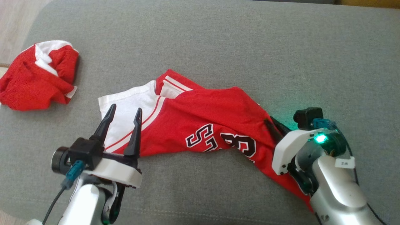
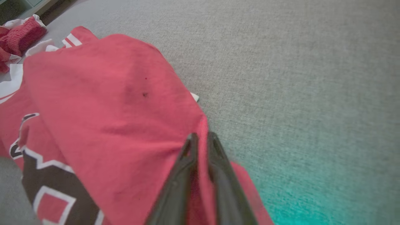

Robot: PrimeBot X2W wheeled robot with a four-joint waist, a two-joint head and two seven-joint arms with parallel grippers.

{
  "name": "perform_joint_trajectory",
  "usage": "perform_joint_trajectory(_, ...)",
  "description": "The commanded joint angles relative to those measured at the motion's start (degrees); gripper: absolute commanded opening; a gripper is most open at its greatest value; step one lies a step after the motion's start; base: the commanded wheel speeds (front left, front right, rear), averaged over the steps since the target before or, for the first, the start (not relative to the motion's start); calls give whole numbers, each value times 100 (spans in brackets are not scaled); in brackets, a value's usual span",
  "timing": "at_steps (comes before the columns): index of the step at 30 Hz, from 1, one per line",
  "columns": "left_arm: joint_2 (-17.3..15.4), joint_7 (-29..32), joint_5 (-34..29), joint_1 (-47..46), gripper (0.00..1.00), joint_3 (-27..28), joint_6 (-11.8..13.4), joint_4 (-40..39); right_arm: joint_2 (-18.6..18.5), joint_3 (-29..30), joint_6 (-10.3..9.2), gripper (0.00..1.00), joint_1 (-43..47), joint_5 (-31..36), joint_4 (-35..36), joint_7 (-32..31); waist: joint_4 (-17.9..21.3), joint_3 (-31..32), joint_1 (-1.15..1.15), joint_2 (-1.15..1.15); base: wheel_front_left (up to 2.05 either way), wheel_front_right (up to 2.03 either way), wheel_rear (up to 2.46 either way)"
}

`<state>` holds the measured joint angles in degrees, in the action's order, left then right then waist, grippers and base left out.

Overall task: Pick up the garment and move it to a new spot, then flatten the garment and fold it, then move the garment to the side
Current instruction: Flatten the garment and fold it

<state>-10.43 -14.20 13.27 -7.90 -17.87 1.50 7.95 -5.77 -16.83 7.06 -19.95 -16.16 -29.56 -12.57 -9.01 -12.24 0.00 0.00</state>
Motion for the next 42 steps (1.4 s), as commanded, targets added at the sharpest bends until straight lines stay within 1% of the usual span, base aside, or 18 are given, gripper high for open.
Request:
perform_joint_trajectory(1, -53, -55, 61, -271, 100, 208, 5, -147, -22, -134, 43, 0, -112, -35, 161, 75, 14, 1, 0, 0, 0, 0, 0)
perform_joint_trajectory(5, -48, -66, 67, -259, 100, 228, 3, -136, -125, -34, 43, 0, -149, -120, 384, 251, 74, 10, 0, 0, 0, 0, 0)
perform_joint_trajectory(8, -45, -71, 62, -249, 100, 238, 3, -131, -221, 147, 43, 0, -161, -119, 589, 330, 121, 32, 0, 0, 0, 0, 0)
perform_joint_trajectory(11, -41, -74, 56, -235, 100, 249, 10, -133, -310, 442, 43, 0, -177, -43, 848, 427, 166, 54, 0, 0, 0, 0, 0)
perform_joint_trajectory(16, -42, -77, 49, -227, 100, 258, 3, -140, -450, 883, 43, 0, -258, 285, 1290, 671, 219, 75, 0, 0, 0, 0, 0)
perform_joint_trajectory(19, -47, -78, 43, -211, 100, 259, -3, -151, -390, 852, 43, 0, -156, 513, 1562, 735, 231, 80, 0, 0, 0, 0, 0)
perform_joint_trajectory(25, -40, -79, 44, -187, 100, 252, -20, -169, -86, 477, 43, 0, 741, 881, 1913, 233, 201, 67, 0, 0, 0, 0, 0)
perform_joint_trajectory(28, -26, -79, 42, -176, 100, 253, -25, -175, 114, 392, 43, 0, 1398, 859, 1957, 103, 196, 51, 0, 0, 0, 0, 0)
perform_joint_trajectory(32, -31, -79, 33, -181, 100, 254, -38, -170, 230, 455, 43, 0, 1740, 827, 1953, 193, 221, 45, 0, 0, 0, 0, 0)
perform_joint_trajectory(33, -38, -79, 27, -182, 100, 251, -44, -169, 247, 476, 43, 85, 1768, 825, 1976, 270, 228, 43, 0, 0, 0, 0, 0)
perform_joint_trajectory(34, -44, -79, 23, -185, 100, 250, -47, -167, 261, 492, 43, 100, 1792, 790, 1998, 328, 235, 44, 0, 0, 0, 0, 0)
perform_joint_trajectory(38, -72, -79, 10, -189, 100, 254, -50, -166, 284, 543, 43, 100, 1778, 726, 2244, 666, 261, 68, 0, 0, 0, 0, 0)
perform_joint_trajectory(42, -99, -79, 2, -159, 100, 269, -27, -160, 287, 629, 43, 100, 1776, 617, 2645, 1009, 285, 138, 0, 0, 0, 0, 0)
